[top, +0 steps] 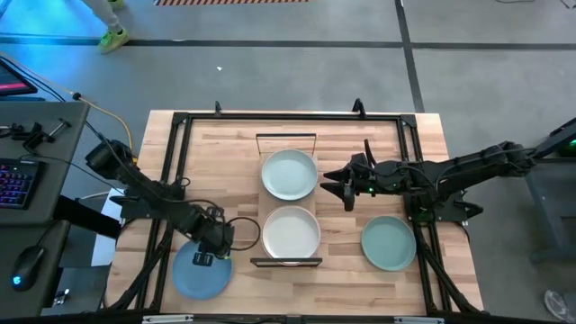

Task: Place and stack plates onto a shelf
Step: Stack the blue plate on top of the gray plate on the shelf

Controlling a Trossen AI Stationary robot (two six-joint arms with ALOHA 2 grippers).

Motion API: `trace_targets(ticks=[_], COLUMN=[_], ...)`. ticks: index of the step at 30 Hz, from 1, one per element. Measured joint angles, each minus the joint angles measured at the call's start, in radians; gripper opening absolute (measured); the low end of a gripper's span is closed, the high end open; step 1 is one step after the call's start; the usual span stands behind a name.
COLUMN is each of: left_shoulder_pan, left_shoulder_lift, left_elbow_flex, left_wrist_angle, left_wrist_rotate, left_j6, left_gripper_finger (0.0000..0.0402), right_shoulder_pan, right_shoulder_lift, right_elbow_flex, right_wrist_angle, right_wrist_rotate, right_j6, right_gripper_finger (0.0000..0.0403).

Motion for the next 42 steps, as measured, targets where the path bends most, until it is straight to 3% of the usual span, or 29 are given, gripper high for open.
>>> trace_targets(ticks=[11, 14, 19, 24, 32, 42], left_shoulder_pan=[0.0, 0.0, 0.001, 0.019, 0.077, 0.167], left_shoulder_lift=[0.0, 0.0, 0.0, -0.019, -0.213, -0.452], left_elbow_flex=[-0.056, -0.056, -0.056, -0.056, -0.033, 0.178], left_wrist_angle=[0.054, 0.061, 0.061, 0.034, -0.023, -0.2], left_wrist_rotate=[-0.004, 0.009, 0.047, 0.15, 0.201, 0.262], left_j6=[-0.014, -0.019, -0.029, -0.043, -0.144, -0.204], left_gripper_finger=[0.0132, 0.0102, 0.0017, 0.0005, 0.0002, 0.0001], right_shoulder_pan=[0.0, 0.0, 0.0, 0.0, 0.0, 0.0], right_shoulder_lift=[0.0, 0.0, 0.0, 0.0, 0.0, 0.0], right_elbow_flex=[0.0, 0.0, 0.0, 0.0, 0.0, 0.0], right_wrist_angle=[-0.018, -0.023, -0.025, -0.025, -0.026, -0.036], right_wrist_rotate=[0.0, 0.0, 0.0, 0.0, 0.0, 0.01], right_j6=[0.0, 0.0, 0.0, 0.006, 0.028, 0.035], right_gripper_finger=[0.0194, 0.0194, 0.0194, 0.0194, 0.0194, 0.0194])
